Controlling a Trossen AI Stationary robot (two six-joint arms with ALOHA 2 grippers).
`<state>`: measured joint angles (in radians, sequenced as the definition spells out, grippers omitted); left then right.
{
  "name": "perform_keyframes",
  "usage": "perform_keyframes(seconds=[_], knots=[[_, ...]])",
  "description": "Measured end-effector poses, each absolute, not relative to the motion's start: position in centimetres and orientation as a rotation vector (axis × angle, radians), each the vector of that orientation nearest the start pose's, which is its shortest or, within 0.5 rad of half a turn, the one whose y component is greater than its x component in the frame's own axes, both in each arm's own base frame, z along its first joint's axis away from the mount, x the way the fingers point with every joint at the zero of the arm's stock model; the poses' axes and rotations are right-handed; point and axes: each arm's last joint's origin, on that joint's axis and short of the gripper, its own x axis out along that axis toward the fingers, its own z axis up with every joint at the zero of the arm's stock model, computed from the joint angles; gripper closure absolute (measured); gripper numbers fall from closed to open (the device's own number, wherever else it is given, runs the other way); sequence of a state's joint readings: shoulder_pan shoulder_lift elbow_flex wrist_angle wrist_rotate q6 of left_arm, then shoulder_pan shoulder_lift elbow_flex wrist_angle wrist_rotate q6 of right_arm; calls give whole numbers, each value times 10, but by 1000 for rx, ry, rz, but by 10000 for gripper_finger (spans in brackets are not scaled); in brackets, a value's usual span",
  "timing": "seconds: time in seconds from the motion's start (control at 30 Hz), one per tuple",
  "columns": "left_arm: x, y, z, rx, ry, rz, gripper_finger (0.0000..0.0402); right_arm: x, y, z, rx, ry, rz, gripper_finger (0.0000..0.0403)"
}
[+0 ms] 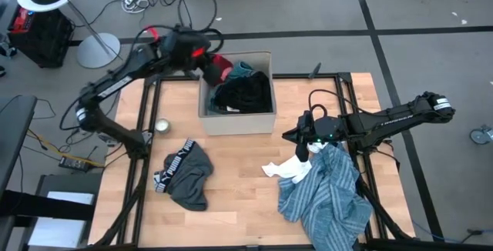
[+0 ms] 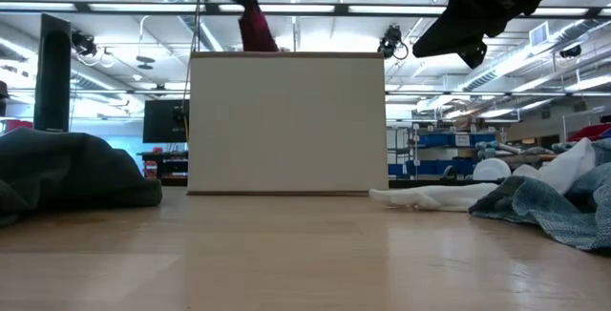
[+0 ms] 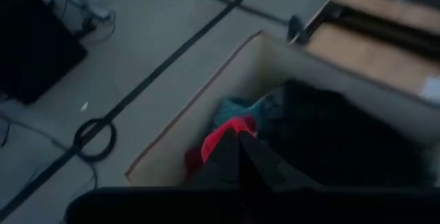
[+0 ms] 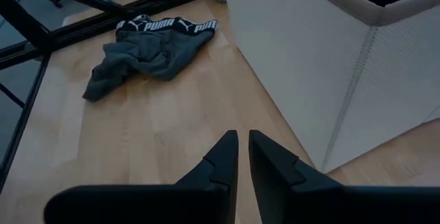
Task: Sort clothes
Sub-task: Put the red sock into the laundry organizer, then put the gray underwear into the laundry organizer
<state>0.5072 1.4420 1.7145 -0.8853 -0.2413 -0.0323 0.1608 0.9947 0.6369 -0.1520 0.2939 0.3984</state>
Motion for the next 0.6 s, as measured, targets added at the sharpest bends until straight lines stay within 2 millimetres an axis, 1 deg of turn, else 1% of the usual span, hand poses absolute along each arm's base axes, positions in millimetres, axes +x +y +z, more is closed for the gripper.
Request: perform_keyframes(seconds=[0.17,0.33,0.47,0.6], knots=[[260,175,406,-147,728,780,387,209,25,249,273,463,-226,364],[270,200,374,-199,865,812,345,209,25,249,263,462,-231,364],[274,210,356,-243,960,808,306,209,24,249,257,458,-250,364],[273,210,349,-270,1020,745,276,208,24,248,256,462,-252,364]])
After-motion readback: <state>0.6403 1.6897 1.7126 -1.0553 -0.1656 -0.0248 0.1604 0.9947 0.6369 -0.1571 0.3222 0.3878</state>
